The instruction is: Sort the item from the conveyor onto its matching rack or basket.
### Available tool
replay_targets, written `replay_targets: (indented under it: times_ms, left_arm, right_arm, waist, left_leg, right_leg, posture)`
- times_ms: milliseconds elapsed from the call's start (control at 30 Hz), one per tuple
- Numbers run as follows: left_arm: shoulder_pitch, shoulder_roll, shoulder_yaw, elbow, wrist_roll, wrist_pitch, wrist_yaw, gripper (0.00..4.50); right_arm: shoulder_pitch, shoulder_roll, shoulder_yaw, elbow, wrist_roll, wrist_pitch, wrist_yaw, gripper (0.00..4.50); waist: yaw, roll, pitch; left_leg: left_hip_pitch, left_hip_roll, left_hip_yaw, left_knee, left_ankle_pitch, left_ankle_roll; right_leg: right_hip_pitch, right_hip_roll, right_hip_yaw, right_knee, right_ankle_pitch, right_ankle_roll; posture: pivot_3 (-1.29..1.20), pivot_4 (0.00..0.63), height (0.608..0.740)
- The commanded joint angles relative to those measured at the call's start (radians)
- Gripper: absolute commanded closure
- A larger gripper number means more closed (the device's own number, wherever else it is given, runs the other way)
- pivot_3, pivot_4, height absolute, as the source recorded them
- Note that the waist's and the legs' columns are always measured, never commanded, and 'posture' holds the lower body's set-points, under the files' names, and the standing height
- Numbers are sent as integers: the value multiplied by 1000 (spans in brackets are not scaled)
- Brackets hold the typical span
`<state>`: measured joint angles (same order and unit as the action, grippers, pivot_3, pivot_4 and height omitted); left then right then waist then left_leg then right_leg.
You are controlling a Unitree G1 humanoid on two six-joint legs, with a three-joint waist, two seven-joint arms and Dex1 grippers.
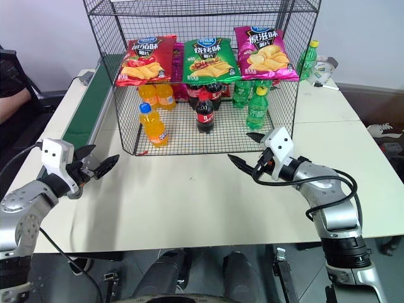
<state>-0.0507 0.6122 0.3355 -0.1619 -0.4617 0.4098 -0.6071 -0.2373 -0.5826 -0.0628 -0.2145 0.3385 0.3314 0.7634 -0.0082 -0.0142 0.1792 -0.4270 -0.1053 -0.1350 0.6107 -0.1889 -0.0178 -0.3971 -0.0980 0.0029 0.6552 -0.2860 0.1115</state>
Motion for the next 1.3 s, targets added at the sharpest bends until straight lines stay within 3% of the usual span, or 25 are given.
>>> replay_targets:
  times_ms: [33,1300]
  left_arm:
    - [0,19,28,-41,-3,-14,-5,45]
    - [-12,-11,38,-26,7,-31,60,45]
  right_arm:
    - [1,-15,-32,-29,11,-11,-1,0]
    - [-72,44,35,34,-16,-49,-8,0]
  waist:
    - [0,0,0]
    - [-1,0,0]
  left_leg:
    - [0,0,0,0,0,0]
    - [0,0,0,0,0,0]
  right_leg:
    - [0,0,0,0,0,0]
    - [0,0,0,0,0,0]
  posture:
    - [0,150,740]
    - [0,150,740]
